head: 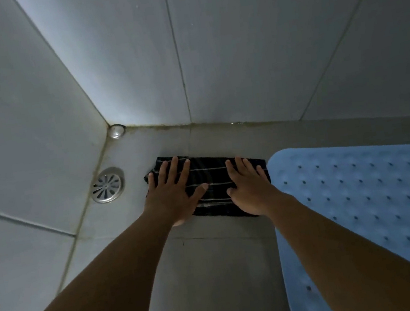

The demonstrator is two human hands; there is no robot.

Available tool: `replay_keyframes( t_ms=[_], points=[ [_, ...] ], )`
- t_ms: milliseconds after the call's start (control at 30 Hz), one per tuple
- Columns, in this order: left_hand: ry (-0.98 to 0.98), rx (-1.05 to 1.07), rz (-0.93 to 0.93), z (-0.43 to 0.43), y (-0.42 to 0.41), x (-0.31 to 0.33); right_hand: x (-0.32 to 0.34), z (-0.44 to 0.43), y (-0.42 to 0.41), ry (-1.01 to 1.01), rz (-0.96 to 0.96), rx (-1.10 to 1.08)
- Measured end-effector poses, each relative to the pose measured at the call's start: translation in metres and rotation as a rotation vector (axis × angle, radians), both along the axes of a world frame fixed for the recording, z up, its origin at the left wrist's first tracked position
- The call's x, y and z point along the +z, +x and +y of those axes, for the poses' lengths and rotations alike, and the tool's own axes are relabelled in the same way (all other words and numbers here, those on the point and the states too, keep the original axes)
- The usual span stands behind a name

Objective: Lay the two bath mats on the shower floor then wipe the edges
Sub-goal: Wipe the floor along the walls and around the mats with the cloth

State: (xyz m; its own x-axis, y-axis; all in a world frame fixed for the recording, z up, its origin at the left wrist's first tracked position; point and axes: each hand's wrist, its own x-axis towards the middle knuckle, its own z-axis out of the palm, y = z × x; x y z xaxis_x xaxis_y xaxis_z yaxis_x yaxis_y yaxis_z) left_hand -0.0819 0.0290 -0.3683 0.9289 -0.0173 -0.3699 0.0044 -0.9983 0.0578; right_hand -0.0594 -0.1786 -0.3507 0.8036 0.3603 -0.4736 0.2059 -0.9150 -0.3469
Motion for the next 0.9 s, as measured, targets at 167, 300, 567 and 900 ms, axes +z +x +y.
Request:
replay_keyframes(
  t_ms=[167,300,567,900],
  points=[
    [-0.002,-0.025,-0.030,0.002,0.032,-0.011,-0.002,-0.002,0.035,-0.016,-0.022,0.008],
    [0.050,-0.071,-0.064,0.002,0.053,-0.012,-0.004,-0.004,0.059,-0.035,-0.037,0.017],
    [0.066,-0.001,-0.187,-0.001,0.094,0.009,0.008,-0.010,0.096,-0.048,-0.068,-0.012],
    [0.236,-0.026,-0.311,-0.008,0.106,0.061,0.052,-0.014,0.085,-0.198,-0.358,-0.110]
  ],
)
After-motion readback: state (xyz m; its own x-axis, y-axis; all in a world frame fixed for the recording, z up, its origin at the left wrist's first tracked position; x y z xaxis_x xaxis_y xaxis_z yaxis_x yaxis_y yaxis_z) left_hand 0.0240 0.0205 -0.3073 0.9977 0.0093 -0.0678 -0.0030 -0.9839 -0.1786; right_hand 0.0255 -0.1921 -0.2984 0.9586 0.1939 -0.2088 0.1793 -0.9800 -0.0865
